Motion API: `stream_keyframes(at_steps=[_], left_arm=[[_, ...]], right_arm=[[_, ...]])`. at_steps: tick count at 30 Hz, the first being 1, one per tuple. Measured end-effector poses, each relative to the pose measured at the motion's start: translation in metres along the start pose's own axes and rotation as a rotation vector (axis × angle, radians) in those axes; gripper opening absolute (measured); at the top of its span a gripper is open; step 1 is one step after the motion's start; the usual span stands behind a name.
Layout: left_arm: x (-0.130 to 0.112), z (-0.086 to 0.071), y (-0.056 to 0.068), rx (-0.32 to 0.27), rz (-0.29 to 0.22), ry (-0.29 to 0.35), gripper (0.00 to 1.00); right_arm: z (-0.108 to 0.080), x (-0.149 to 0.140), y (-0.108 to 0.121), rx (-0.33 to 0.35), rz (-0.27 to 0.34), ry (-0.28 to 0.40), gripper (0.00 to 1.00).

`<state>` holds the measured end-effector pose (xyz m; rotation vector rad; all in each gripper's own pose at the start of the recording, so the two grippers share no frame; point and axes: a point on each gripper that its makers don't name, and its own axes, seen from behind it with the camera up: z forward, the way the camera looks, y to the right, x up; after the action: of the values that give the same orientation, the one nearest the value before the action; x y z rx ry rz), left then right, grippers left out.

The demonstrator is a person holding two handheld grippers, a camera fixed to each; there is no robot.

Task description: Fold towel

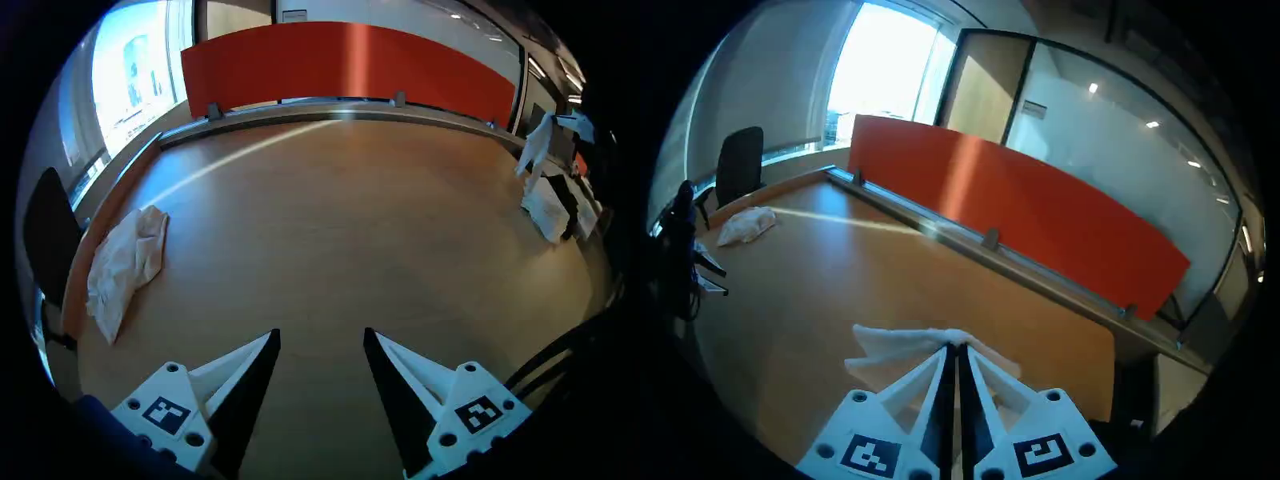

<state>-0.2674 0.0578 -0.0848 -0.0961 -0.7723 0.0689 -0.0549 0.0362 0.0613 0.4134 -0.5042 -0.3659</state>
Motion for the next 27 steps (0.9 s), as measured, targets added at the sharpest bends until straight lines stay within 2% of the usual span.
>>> stream_keyframes(at_steps=[13,27], left_arm=[[0.001,0.002,0.000,0.008,0.002,-0.008,0.76],[0.003,0.004,0.006,0.010,0.006,-0.014,0.76]], right_arm=[[0.008,-0.004,0.066,-0.071,0.022,-0.033,0.05],[0.019,-0.016,0.108,-0.108,0.016,-0.082,0.05]])
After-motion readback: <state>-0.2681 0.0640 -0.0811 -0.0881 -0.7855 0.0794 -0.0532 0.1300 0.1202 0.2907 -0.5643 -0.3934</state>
